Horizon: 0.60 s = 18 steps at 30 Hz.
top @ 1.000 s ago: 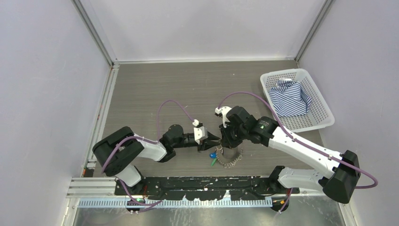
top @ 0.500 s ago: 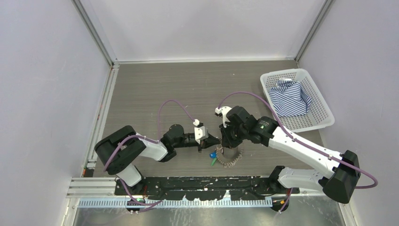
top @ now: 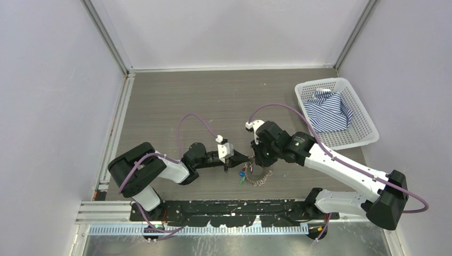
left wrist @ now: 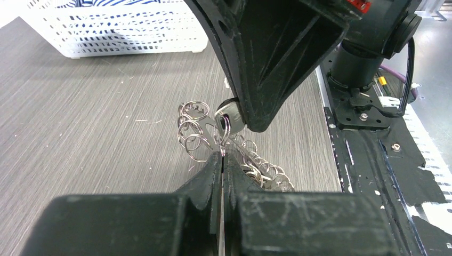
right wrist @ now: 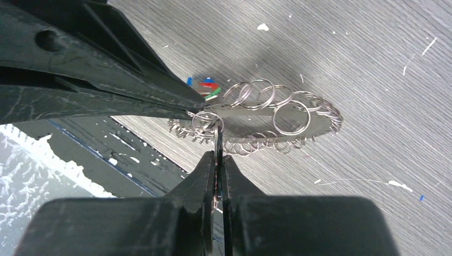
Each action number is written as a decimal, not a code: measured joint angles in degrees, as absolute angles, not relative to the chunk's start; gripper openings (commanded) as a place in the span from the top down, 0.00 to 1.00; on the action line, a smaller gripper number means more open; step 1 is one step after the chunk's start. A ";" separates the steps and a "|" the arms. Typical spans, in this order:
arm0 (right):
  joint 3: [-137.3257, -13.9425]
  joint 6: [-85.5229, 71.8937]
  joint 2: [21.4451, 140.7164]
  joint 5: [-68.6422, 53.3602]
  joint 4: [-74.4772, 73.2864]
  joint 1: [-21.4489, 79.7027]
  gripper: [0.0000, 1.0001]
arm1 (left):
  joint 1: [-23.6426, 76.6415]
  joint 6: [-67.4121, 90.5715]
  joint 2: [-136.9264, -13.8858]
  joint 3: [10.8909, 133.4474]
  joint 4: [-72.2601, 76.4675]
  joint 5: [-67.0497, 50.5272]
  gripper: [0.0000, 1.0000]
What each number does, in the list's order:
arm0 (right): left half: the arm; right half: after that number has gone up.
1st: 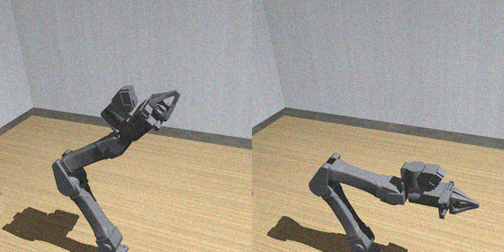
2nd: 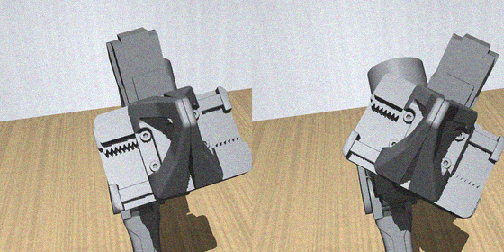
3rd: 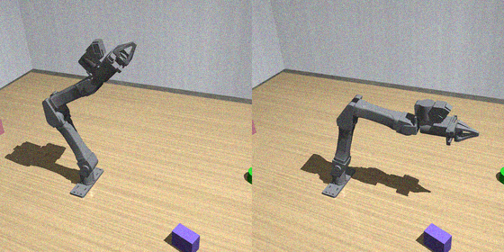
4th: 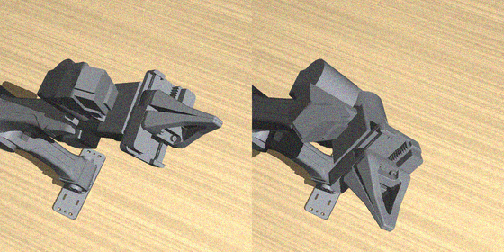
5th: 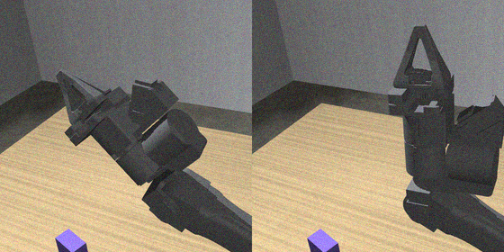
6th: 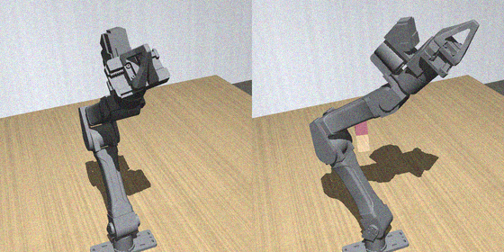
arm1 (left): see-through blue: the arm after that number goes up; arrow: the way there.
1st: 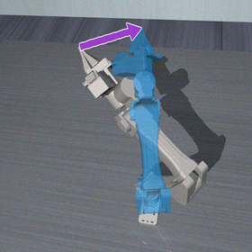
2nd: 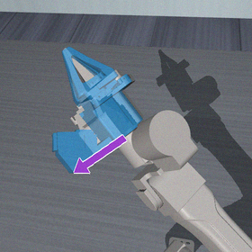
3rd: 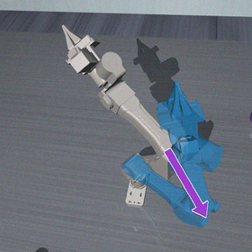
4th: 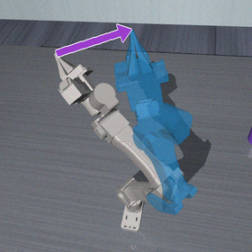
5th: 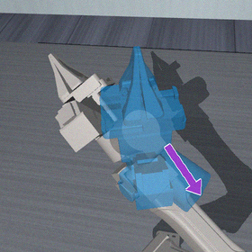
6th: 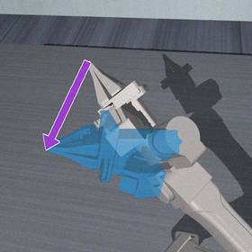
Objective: Remove the keys from the keyring
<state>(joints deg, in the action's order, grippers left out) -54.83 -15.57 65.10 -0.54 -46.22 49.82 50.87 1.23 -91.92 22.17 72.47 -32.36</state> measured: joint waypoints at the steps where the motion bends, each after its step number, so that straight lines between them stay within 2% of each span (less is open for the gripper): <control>1: -54.83 -15.66 65.10 -0.19 -46.33 49.82 0.99 | 50.87 1.30 -91.92 22.02 72.86 -32.23 1.00; 17: -54.83 -17.17 65.49 1.76 -46.70 49.80 0.99 | 50.89 2.70 -91.79 20.21 76.73 -30.20 0.99; 18: -54.83 -17.15 65.52 1.76 -46.68 49.80 0.99 | 50.87 2.83 -91.74 20.21 76.77 -30.04 0.96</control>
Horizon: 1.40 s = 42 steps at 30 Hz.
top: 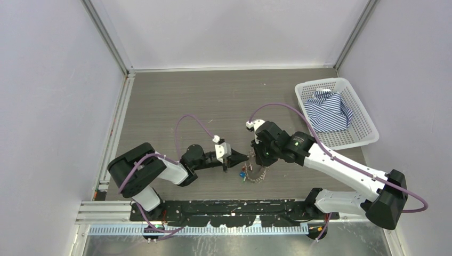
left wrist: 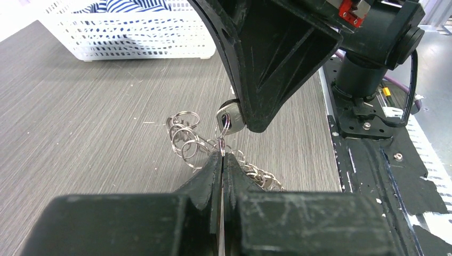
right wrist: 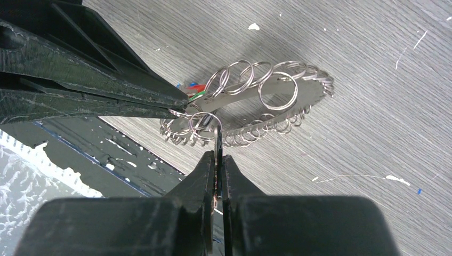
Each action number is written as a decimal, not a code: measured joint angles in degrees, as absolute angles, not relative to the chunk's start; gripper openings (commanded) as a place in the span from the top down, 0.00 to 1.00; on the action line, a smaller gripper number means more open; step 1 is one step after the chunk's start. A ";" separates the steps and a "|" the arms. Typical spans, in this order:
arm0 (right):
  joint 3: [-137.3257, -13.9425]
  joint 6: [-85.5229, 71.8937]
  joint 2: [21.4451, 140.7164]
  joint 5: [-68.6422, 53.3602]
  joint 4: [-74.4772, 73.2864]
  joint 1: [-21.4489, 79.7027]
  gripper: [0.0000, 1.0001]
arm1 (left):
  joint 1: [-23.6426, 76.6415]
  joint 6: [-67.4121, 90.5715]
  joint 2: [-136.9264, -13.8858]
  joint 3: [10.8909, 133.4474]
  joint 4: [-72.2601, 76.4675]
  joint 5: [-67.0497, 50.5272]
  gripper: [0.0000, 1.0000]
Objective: Remove the keys from the keyring
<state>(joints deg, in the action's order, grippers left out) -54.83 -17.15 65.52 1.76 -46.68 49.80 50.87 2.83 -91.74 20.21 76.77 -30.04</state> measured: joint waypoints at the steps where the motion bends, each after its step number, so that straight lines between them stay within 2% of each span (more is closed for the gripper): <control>1: -54.83 -17.10 65.52 1.78 -46.65 49.80 0.99 | 50.87 2.92 -91.72 20.21 76.84 -30.02 0.90; 4: -55.42 -16.75 65.52 2.28 -47.03 49.74 0.99 | 50.87 3.09 -91.70 20.16 77.12 -29.98 0.72; 7: -56.75 -16.23 65.52 2.96 -47.97 49.47 0.99 | 50.87 3.55 -91.48 20.05 77.38 -29.95 0.67; 26: -60.42 -14.96 66.04 1.83 -49.12 49.45 0.99 | 50.87 2.52 -89.78 22.87 74.72 -29.41 0.66; 42: -60.55 -14.94 66.30 1.61 -49.17 49.78 0.99 | 50.87 2.57 -91.05 24.75 71.35 -29.76 0.70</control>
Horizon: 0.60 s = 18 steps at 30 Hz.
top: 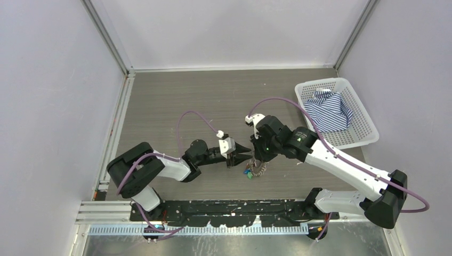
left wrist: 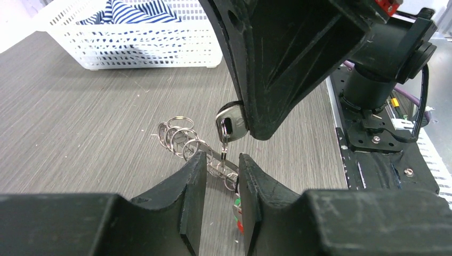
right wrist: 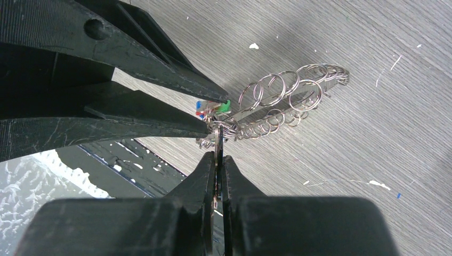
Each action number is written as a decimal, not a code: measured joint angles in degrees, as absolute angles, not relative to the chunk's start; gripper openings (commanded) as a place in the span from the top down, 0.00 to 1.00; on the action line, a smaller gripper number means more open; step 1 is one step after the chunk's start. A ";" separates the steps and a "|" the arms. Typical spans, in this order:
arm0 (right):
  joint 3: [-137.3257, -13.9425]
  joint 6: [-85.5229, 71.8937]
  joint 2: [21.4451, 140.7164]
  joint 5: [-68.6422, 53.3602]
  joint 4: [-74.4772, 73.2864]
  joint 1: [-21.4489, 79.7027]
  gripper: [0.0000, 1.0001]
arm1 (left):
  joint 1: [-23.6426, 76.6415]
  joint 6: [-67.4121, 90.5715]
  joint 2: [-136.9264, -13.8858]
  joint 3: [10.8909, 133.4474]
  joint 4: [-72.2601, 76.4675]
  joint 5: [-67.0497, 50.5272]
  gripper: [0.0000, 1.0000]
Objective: Remove the keys from the keyring
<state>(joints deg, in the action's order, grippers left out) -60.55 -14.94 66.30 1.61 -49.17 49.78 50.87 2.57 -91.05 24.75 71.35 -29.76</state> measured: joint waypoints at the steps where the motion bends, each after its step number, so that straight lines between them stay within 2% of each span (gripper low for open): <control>1: -60.55 -14.94 66.30 1.61 -49.17 49.78 0.99 | 50.87 2.59 -91.18 24.97 71.24 -29.76 0.71; 18: -60.55 -14.98 66.26 1.63 -49.25 50.28 0.99 | 50.87 4.16 -92.36 26.46 70.81 -31.38 0.77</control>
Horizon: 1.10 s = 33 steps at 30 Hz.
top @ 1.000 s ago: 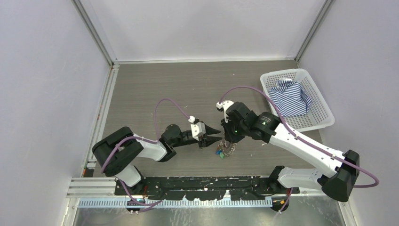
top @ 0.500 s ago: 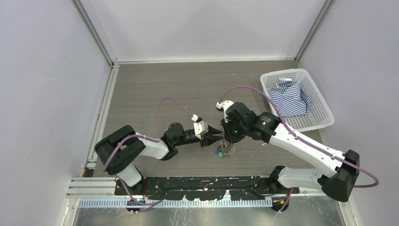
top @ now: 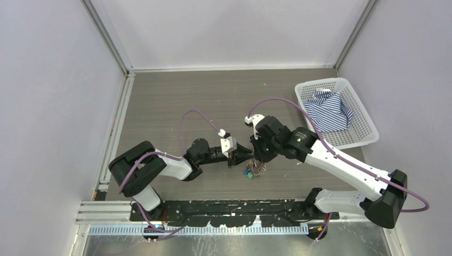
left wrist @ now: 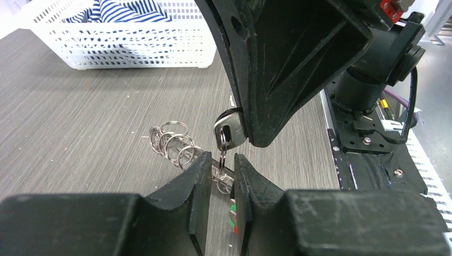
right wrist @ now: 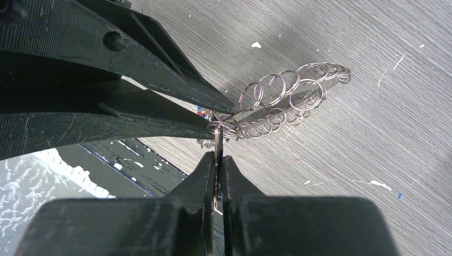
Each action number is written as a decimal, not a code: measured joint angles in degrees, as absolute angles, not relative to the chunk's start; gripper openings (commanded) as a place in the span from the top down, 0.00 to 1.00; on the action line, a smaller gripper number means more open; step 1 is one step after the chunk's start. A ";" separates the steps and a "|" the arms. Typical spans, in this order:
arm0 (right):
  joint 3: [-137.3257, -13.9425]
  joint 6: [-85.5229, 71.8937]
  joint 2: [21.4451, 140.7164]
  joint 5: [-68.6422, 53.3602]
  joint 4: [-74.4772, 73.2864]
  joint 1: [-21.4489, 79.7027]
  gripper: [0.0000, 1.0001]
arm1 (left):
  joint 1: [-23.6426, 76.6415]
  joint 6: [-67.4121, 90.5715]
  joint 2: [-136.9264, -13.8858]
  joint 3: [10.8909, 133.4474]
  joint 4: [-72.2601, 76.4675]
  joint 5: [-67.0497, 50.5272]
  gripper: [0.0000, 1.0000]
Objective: Remove the keys from the keyring
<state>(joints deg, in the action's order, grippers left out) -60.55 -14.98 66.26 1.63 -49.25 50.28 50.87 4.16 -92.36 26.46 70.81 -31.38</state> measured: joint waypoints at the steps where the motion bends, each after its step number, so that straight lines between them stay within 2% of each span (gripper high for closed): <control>1: -60.55 -14.98 66.26 1.63 -49.30 50.30 0.99 | 50.87 4.19 -92.38 26.46 70.81 -31.38 0.77; 4: -60.55 -14.98 66.26 1.61 -49.34 50.30 0.99 | 50.87 4.19 -92.38 26.46 70.83 -31.33 0.81; 7: -60.55 -15.05 66.26 1.61 -49.34 50.30 0.99 | 50.87 4.25 -92.40 26.46 70.83 -31.29 0.98; 8: -60.55 -15.07 66.26 1.61 -49.34 50.30 0.99 | 50.87 4.38 -92.40 26.46 70.83 -31.27 0.99; 31: -59.13 -19.22 66.52 4.78 -50.15 49.25 0.99 | 51.09 4.51 -91.72 22.39 77.10 -25.87 1.00; 32: -59.13 -19.22 66.63 4.80 -49.98 49.23 0.99 | 51.09 4.54 -91.72 22.35 77.17 -25.69 0.99; 33: -59.16 -19.20 66.76 4.80 -49.84 49.19 0.99 | 51.09 4.56 -91.72 22.33 77.17 -25.54 0.93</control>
<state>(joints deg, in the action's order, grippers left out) -59.16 -19.20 66.76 4.80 -49.84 49.19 51.09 4.56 -91.72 22.33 77.17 -25.54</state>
